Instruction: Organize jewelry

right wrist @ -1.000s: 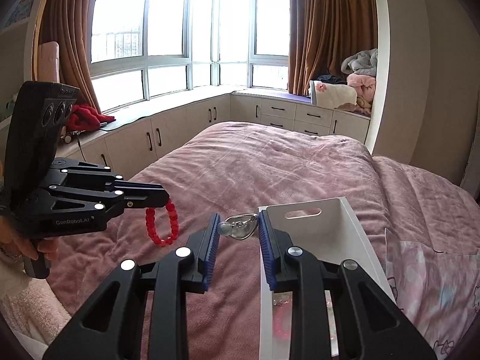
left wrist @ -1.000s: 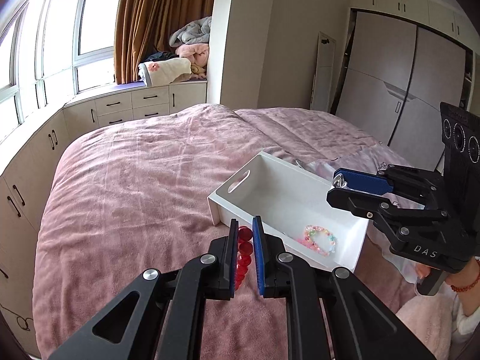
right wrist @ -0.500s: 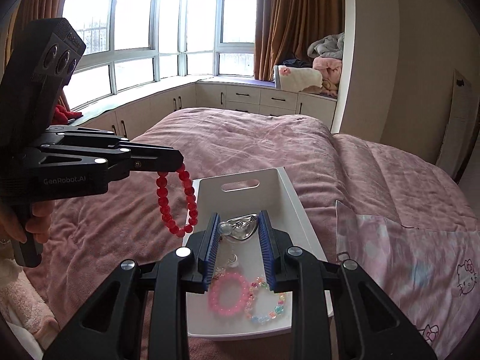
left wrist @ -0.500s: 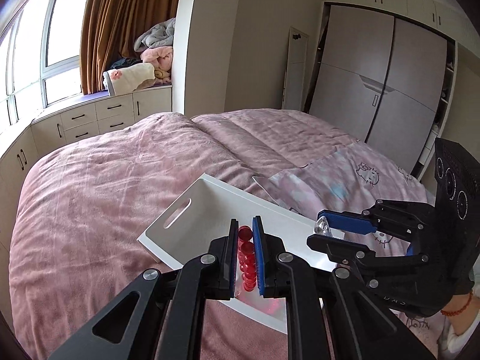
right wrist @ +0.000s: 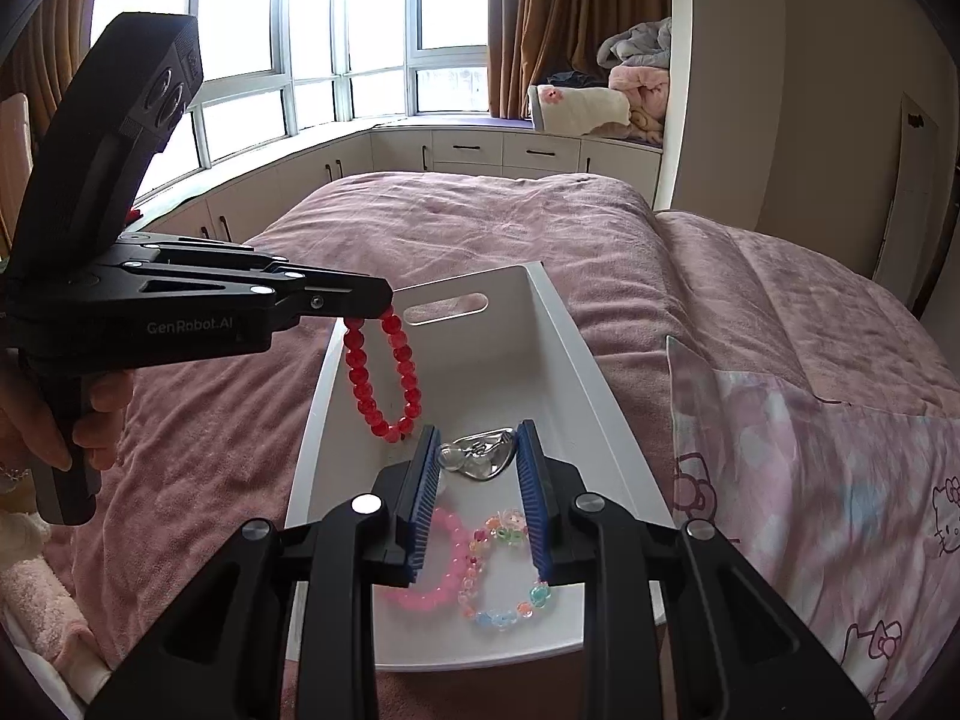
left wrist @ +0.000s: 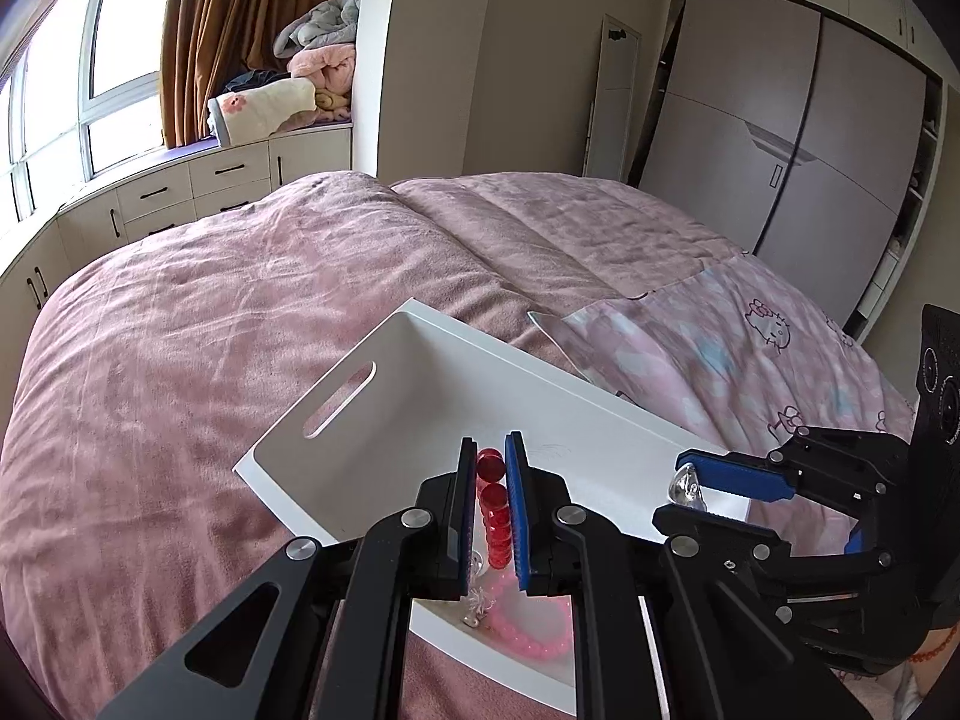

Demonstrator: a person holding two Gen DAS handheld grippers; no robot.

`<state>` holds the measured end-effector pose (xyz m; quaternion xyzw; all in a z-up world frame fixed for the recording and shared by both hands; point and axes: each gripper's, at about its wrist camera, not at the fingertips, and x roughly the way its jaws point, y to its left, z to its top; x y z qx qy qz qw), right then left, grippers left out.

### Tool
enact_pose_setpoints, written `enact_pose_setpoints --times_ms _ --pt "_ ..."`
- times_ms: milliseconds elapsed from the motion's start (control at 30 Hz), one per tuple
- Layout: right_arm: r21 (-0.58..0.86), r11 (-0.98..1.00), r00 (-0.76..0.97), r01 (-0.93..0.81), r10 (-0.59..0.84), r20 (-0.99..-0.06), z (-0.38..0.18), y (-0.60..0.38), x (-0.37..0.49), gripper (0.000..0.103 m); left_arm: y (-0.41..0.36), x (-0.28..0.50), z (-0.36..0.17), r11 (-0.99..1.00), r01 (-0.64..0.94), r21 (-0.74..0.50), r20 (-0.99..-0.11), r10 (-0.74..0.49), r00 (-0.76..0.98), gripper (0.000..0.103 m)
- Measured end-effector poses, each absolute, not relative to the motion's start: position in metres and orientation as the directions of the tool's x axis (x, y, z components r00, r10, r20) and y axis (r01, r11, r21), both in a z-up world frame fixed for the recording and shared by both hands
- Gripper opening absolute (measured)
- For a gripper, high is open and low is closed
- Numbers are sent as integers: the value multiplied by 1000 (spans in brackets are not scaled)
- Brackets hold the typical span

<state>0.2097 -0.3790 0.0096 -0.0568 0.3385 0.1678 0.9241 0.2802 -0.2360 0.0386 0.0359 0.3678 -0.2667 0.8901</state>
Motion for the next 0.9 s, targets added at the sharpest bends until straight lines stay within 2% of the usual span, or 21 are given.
enact_pose_setpoints --times_ms 167,200,233,267,333,367,400,433,500,633,800,900 --pt "21 939 686 -343 265 -678 -9 -377 222 27 -238 292 18 864 496 -93 -691 -414 592 18" --pt "25 940 682 -341 265 -681 -12 -377 223 27 -238 293 16 867 491 -86 -690 -407 599 21" --pt "28 941 681 -338 265 -683 -14 -377 224 27 -237 294 14 873 482 -79 -688 -397 607 34" --pt "31 941 680 -337 266 -684 -16 -377 225 27 -236 295 13 879 472 -73 -686 -388 616 42" --pt "37 940 681 -340 273 -680 -16 -376 225 37 -233 295 13 885 459 -75 -675 -384 630 43" --pt "37 938 686 -345 278 -673 -15 -375 224 39 -231 294 14 890 451 -72 -669 -378 640 48" --pt "36 937 693 -348 283 -663 -12 -375 222 45 -229 292 16 897 438 -64 -659 -368 657 53" --pt "31 937 702 -348 283 -653 -9 -375 220 54 -227 289 20 903 425 -56 -641 -359 678 62" --pt "23 936 727 -351 288 -623 2 -377 213 63 -221 280 29 914 404 -43 -601 -347 720 72" --pt "9 931 767 -364 305 -564 25 -388 194 74 -212 252 51 931 364 5 -505 -312 805 91" --pt "-17 929 813 -369 314 -490 49 -408 155 86 -207 201 71 939 336 78 -423 -274 864 93" --pt "-48 926 830 -375 312 -462 55 -415 129 88 -209 166 76 942 310 130 -372 -243 896 95"
